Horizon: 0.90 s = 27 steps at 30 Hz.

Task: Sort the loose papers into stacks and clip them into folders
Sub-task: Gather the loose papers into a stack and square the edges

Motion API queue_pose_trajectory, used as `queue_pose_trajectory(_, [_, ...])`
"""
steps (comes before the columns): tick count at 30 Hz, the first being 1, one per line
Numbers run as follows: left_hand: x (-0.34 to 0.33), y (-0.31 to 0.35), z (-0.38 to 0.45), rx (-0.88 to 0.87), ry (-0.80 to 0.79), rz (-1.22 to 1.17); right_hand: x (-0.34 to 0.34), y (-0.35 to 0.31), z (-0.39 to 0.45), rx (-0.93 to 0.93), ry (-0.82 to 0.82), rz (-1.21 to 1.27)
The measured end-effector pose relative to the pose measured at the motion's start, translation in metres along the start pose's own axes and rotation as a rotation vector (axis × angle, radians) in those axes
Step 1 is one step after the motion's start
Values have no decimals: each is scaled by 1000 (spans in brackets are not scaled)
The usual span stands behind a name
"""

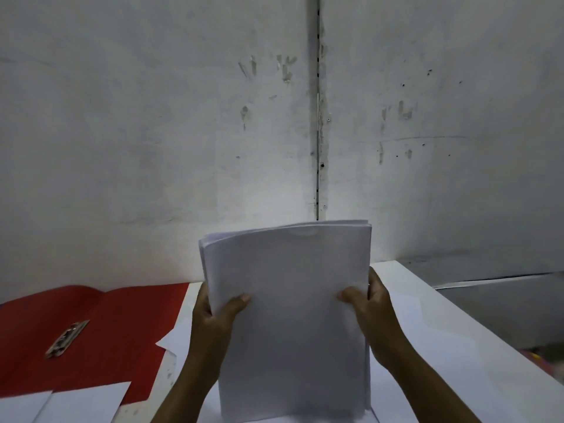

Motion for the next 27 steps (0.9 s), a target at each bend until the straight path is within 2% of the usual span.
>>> queue_pose_trajectory(6, [-1, 19, -3, -75, 36, -9, 1, -13, 4, 49, 9, 13])
queue_pose_trajectory(12, [6, -4, -10, -13, 100, -65, 1, 11, -10, -26, -5, -37])
queue_pose_trajectory(22, [7, -16, -10, -5, 102, -66, -1, 20, -16, -44, 1, -5])
queue_pose_trajectory(27, [6, -29, -11, 56, 109, -82, -2, 30, -20, -79, -3, -33])
Point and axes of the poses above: each hand's wrist, its own z-axis towards the middle knuckle, its own x-axis out of the back of the hand, y = z × x, the point moved 4 cm from there along z, towards the middle knuckle, and after that the axes turned 11 degrees about x, right-handed, at the moved point
